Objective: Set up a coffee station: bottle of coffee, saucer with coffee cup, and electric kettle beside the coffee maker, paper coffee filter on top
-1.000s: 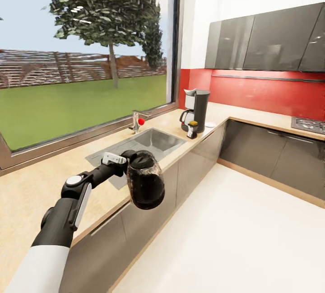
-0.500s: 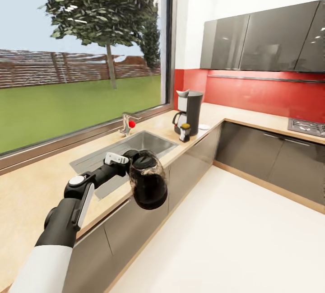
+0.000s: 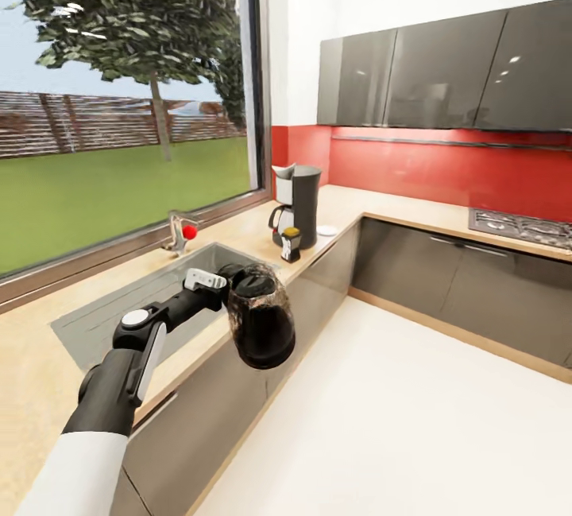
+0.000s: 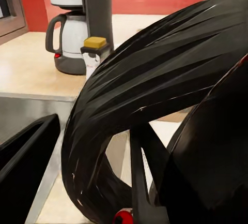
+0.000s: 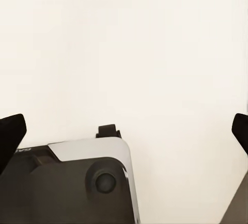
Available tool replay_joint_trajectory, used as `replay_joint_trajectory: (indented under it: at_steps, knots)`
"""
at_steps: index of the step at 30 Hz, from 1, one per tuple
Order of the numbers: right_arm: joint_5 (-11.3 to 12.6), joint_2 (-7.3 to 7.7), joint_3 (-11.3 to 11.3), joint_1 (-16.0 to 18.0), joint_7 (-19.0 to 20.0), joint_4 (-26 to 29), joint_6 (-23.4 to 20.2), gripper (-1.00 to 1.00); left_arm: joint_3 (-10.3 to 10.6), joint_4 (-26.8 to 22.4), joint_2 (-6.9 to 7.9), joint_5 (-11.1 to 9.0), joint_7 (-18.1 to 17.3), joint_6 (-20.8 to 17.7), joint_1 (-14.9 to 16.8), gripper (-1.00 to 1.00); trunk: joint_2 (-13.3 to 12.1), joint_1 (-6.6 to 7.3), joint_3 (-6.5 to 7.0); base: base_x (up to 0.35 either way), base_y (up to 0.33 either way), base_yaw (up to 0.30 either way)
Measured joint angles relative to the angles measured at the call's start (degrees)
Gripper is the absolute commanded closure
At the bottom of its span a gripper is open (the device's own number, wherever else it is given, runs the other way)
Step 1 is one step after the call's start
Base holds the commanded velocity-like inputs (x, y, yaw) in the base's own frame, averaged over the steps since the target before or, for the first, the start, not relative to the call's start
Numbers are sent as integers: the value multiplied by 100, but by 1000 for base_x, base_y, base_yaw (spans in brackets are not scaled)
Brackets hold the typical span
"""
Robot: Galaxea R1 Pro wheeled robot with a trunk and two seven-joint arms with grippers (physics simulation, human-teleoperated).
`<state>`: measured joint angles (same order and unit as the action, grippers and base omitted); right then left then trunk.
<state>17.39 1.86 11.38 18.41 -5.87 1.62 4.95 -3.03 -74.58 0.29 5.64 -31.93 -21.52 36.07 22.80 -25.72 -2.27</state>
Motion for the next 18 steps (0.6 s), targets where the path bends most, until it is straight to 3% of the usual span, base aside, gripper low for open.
replay_joint_trajectory:
  at_steps: [18]
  knots:
    - [0, -1, 0, 1, 0, -2, 0, -100, 20, -11, 0, 1, 0, -1, -87, 100, 0, -1, 83, 287, -148, -226]
